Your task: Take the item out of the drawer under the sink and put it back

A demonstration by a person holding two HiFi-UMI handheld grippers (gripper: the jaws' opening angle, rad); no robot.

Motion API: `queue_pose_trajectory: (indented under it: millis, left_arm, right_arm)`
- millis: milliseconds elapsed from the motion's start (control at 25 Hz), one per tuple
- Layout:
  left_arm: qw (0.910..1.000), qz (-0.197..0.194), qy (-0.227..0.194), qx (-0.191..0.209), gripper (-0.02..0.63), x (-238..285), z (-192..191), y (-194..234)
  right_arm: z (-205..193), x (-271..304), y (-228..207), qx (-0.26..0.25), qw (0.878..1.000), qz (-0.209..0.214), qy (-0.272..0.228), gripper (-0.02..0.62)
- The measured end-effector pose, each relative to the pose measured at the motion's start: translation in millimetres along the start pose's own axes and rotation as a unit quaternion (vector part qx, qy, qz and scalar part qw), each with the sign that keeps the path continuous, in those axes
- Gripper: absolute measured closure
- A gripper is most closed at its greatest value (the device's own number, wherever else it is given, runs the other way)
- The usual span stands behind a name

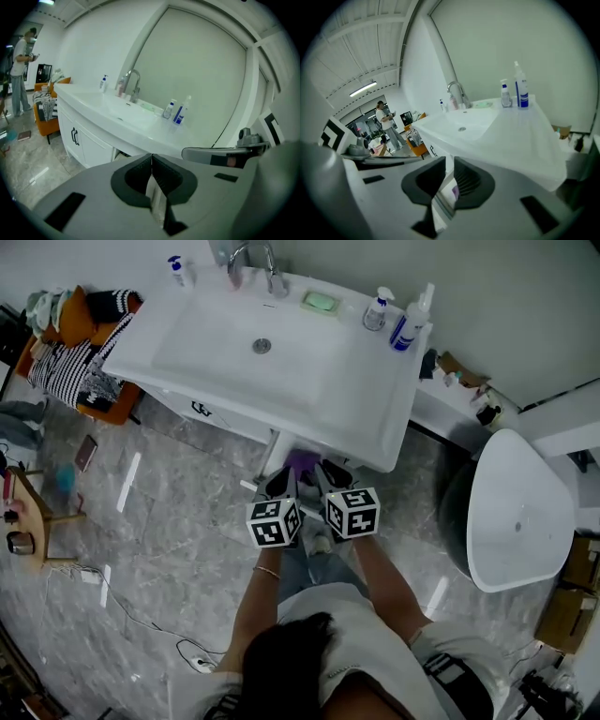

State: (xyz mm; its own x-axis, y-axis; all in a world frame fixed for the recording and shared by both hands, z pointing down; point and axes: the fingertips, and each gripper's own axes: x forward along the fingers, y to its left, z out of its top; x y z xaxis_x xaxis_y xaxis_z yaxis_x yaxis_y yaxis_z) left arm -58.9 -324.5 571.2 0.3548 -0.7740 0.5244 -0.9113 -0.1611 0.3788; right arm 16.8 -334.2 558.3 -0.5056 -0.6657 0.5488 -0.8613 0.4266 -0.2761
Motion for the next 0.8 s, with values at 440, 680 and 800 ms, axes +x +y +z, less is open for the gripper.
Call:
queue_pose_trajectory:
  millis: [440,680,800]
  left_arm:
    - [0.9968,-0.028,-0.069,0.029,0.601,-33.8,47.8,-44.7]
    - [0.9964,-0.03,-0.074,0.027,0.601,-45.8,44.5,-44.0]
    - [0.9968,-0.033,-0.064,0.033,0.601,-50.0,40.7,-41.8]
  right_arm:
    - [42.5,-47.1,15.3,-0.029,0.996,-0.006,-0.084,0.578]
    - [43.9,-52.5,34.3,-0.045,0.994,0.009,-0.097,0.58]
    - [41.4,-51.5,41.6,-0.055,0.994,0.007,-0.091,0.58]
